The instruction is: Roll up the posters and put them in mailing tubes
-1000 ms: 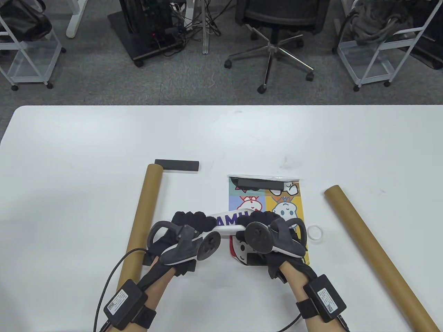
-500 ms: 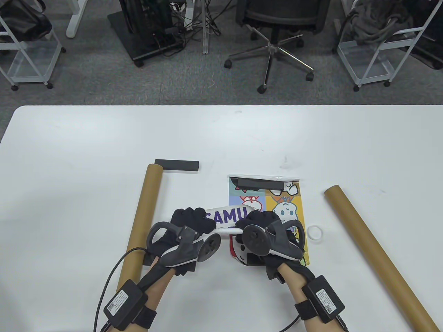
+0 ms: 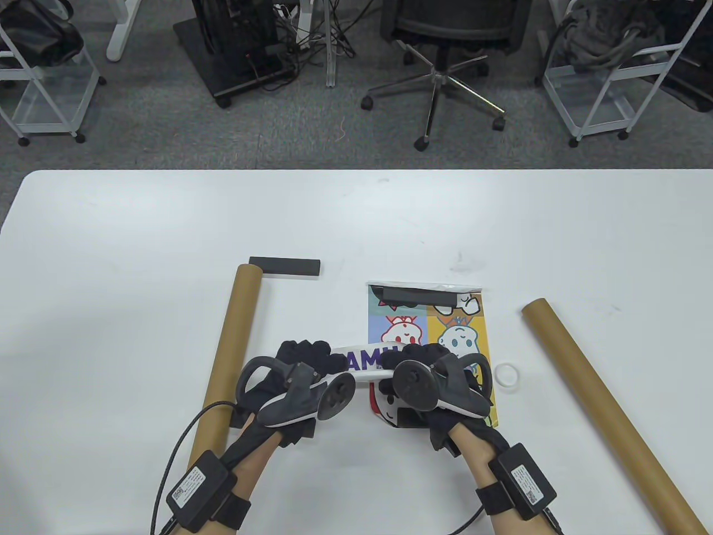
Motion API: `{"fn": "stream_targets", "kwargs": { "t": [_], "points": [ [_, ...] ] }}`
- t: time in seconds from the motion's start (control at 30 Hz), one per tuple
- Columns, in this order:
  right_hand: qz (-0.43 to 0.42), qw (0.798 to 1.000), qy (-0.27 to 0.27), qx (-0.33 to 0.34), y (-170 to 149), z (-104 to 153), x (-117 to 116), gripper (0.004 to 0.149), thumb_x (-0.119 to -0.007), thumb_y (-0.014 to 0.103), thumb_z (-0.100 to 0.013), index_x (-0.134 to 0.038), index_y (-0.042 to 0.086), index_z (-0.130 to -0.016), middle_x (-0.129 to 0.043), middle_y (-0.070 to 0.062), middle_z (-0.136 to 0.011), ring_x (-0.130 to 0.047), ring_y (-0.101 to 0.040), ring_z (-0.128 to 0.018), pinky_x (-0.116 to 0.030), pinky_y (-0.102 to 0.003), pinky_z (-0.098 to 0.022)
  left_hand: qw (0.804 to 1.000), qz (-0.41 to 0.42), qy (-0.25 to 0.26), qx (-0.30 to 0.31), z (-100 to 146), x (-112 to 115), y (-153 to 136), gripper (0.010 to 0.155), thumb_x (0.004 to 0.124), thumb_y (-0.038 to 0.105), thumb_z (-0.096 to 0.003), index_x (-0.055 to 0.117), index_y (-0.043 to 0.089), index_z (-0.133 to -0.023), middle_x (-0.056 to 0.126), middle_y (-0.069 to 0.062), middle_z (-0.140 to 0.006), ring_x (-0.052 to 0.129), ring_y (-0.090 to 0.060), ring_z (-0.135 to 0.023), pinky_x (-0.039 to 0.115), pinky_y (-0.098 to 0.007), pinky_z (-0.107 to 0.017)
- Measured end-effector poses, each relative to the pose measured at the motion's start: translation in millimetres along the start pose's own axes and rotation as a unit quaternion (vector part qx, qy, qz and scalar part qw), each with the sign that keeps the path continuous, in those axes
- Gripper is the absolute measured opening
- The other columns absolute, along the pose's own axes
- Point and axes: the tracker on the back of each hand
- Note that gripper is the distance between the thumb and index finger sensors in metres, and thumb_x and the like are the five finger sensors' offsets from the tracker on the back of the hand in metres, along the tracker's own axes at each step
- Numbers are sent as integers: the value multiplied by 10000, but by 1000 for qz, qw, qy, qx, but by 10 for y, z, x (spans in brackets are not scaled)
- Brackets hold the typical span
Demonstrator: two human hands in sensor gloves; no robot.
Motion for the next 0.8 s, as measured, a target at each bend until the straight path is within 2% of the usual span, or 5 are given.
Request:
{"fn": "stream_targets", "kwargs": {
  "t": [0.13,0.33,0.43,0.57,0.8],
  "points": [
    [-6,1000,-5,-3,-17,-1,-3,577,-745,476,-418,-779,160,-899,-936,-40,-709,-987,-287,-562,-756,-634,-607,1000,8,-1,-1,-2,-10,-15,513,759,536,-468,813,341,-939,900,89,-768,964,-163,-653,757,-508,-755],
    [-6,1000,17,-2,13,-6,-11,563,-643,434,-480,-679,152,-965,-836,-78,-767,-876,-339,-596,-659,-685,-644,1000,11,-4,-2,-10,3,-17,470,686,501,-505,789,343,-936,908,91,-781,961,-182,-643,751,-516,-754],
    [20,1000,9,-2,22,-9,-10,549,-743,399,-454,-672,181,-953,-831,-36,-749,-880,-297,-578,-677,-665,-649,1000,11,-12,-6,-11,-18,8,429,710,471,-513,759,334,-918,893,84,-746,929,-191,-597,745,-531,-748],
    [2,1000,-3,-3,-3,2,-8,481,-744,392,-448,-728,221,-897,-855,-22,-720,-899,-284,-556,-694,-654,-641,1000,-4,9,-6,-6,-21,16,408,755,493,-492,782,369,-879,906,109,-704,942,-161,-558,775,-503,-734],
    [12,1000,-7,-3,12,0,-8,454,-750,388,-445,-765,226,-869,-853,-38,-754,-897,-309,-606,-684,-655,-649,1000,2,7,-7,-12,11,3,399,742,497,-498,790,388,-878,900,113,-736,939,-166,-618,752,-509,-756]
  ]
}}
Point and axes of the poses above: the tracker on the back of each hand, its own y axis roughly to the thumb side, its own z axis roughly from the fingertips to the wrist, x = y × z
